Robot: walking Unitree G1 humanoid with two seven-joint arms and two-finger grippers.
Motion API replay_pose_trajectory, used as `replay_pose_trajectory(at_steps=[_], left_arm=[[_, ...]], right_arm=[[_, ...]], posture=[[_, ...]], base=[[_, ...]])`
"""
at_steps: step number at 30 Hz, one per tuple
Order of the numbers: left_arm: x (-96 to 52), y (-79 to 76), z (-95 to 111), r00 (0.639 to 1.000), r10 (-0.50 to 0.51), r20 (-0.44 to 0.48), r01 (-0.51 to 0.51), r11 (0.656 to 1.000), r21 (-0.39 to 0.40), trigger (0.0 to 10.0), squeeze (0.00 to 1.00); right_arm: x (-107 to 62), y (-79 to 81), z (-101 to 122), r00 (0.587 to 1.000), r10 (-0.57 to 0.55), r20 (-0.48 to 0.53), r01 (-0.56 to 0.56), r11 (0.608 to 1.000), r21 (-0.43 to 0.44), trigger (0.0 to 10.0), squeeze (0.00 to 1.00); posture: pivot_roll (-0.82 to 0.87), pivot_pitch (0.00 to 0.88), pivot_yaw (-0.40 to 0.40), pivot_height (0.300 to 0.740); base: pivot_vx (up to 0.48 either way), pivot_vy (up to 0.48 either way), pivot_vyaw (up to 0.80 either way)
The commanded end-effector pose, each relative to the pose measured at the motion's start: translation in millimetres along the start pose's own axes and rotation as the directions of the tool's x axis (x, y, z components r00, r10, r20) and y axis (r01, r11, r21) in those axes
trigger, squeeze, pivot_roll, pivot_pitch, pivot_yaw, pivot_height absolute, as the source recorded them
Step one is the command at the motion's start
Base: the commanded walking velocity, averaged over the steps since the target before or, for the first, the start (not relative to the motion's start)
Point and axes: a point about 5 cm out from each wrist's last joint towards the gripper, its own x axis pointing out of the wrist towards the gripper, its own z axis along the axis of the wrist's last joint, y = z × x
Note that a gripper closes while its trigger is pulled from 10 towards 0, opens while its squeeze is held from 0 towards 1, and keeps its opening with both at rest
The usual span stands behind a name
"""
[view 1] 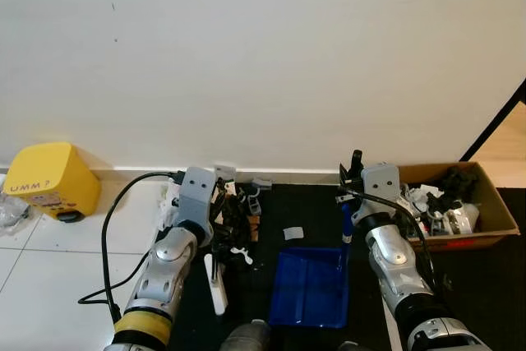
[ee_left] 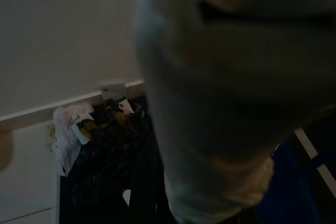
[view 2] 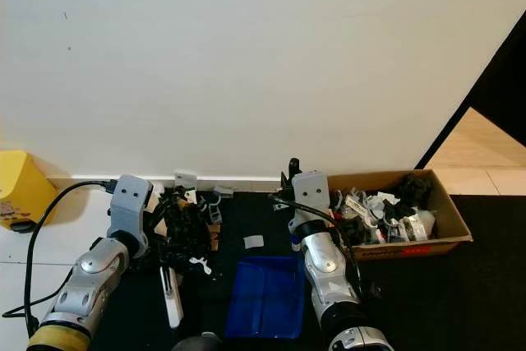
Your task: Sweep floor
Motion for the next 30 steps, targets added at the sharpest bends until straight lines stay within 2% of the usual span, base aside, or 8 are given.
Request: replay_pose_trajectory(at_steps=[1,8,21,30], left_arm=[[-1.4,4.8,0.9,1.0,0.016,0.008,-0.017,1.0,0.025,10.0,0.0],[-0.9,7.7,1.4,0.999,0.03,0.011,-0.031,0.999,0.018,10.0,0.0],[-0.8,10.1,1.6,0.999,0.052,0.011,-0.052,0.998,-0.017,10.0,0.0],[-0.9,10.8,2.3,0.998,0.058,0.015,-0.058,0.998,-0.026,10.0,0.0]], right_arm=[[2.7,1.0,5.3,1.0,0.007,0.03,-0.007,1.0,-0.003,10.0,0.0],[2.3,0.5,5.6,0.999,0.007,0.033,-0.007,1.0,-0.005,10.0,0.0],[2.0,0.4,5.2,1.0,0.007,0.03,-0.007,1.0,-0.005,10.0,0.0],[1.3,-0.3,4.9,1.0,0.005,0.029,-0.005,1.0,-0.005,10.0,0.0]], posture=[[0.19,0.078,0.05,0.74],[0.19,0.078,0.048,0.74],[0.19,0.084,0.049,0.74],[0.19,0.089,0.049,0.74]], base=[[0.0,0.0,0.0],[0.0,-0.119,0.0],[0.266,-0.33,0.0],[0.0,0.0,0.0]])
